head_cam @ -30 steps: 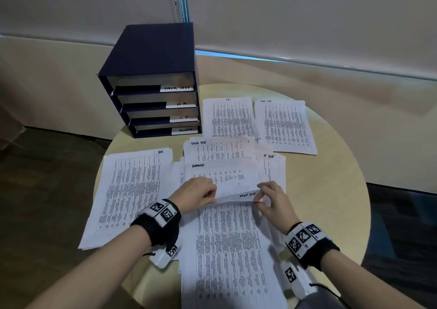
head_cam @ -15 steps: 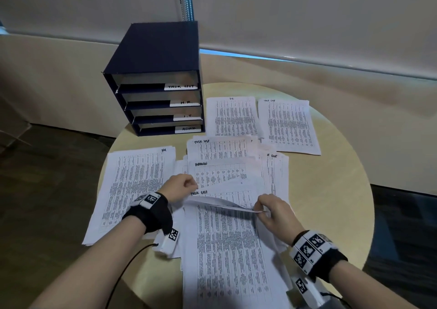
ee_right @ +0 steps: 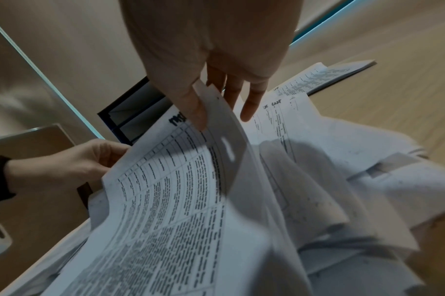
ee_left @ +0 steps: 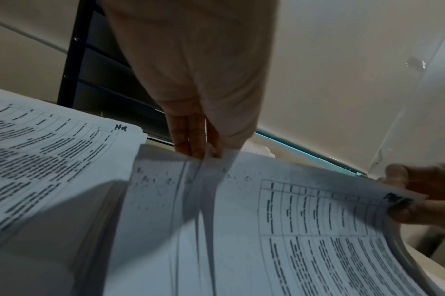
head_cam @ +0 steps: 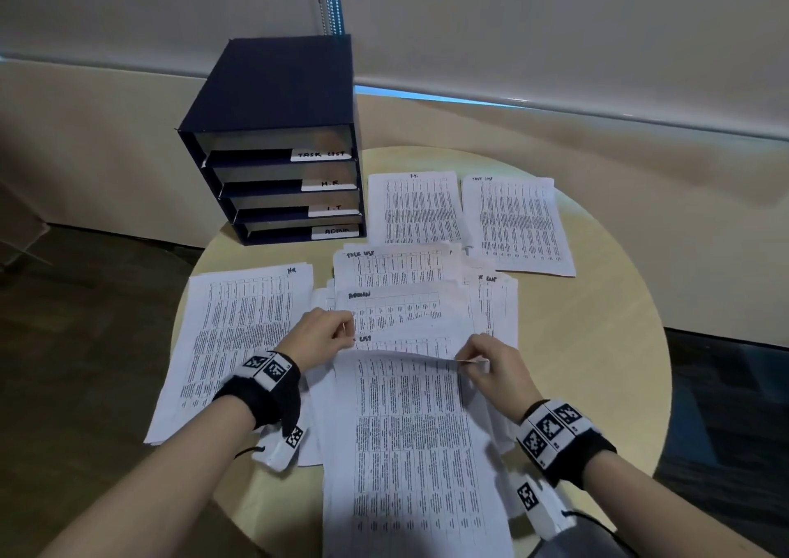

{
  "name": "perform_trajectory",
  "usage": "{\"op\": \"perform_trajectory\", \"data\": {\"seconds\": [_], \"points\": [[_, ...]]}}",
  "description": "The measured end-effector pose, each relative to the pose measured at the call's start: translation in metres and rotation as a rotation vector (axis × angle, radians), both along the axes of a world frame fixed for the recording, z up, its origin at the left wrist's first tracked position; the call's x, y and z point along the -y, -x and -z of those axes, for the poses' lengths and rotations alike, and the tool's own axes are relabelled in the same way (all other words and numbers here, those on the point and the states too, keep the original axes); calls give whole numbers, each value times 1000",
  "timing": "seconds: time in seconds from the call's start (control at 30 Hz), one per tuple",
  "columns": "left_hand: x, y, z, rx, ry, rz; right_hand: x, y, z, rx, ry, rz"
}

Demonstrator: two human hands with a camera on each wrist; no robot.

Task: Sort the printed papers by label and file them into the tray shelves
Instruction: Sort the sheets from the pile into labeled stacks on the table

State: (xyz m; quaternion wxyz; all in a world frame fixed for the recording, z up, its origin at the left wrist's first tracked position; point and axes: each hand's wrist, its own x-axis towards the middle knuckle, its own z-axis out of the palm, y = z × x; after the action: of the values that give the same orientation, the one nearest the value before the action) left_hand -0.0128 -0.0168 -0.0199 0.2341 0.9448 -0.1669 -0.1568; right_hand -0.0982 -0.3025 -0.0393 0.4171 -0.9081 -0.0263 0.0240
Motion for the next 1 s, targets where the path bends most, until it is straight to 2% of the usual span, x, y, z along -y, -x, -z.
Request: {"op": "perform_trajectory", "data": {"seconds": [0.13, 0.27, 0.33, 0.4, 0.5, 0.6, 0.67, 0.7, 0.77, 0.83, 0.87, 0.9, 1.0], "points": [[-9, 4, -3, -30, 145, 18, 3, -5, 10, 11, 26, 63], [-13, 6, -20, -349, 349, 85, 3, -11, 7, -73, -87, 50], [-13, 8, -28, -453, 340, 124, 3, -11, 2, -118, -152, 35], [-15, 7, -27, -428, 328, 63, 4, -9, -3, -122, -147, 7], [-22, 3, -17, -301, 273, -100, 7, -4, -10, -99, -109, -59], [-25, 1, -5, -297, 56, -114, 10, -2, -11, -67, -144, -52], [-20, 2, -3, -278, 33, -113, 11, -3, -11, -45, -233, 12], [-15, 4, -5, -234, 99, -137, 10, -3, -11, -40, -283, 50], [-3, 7, -14, -241, 367, -238, 9, -3, -10, -43, -348, 98], [9, 8, -25, -453, 594, -278, 8, -4, -8, -78, -362, 108], [14, 7, -29, -526, 571, -226, 8, -6, -6, -108, -360, 108], [18, 6, -30, -534, 452, -119, 6, -7, -5, -145, -356, 104], [28, 0, -21, -361, -18, 182, 3, -19, -7, -277, -353, 53]]}}
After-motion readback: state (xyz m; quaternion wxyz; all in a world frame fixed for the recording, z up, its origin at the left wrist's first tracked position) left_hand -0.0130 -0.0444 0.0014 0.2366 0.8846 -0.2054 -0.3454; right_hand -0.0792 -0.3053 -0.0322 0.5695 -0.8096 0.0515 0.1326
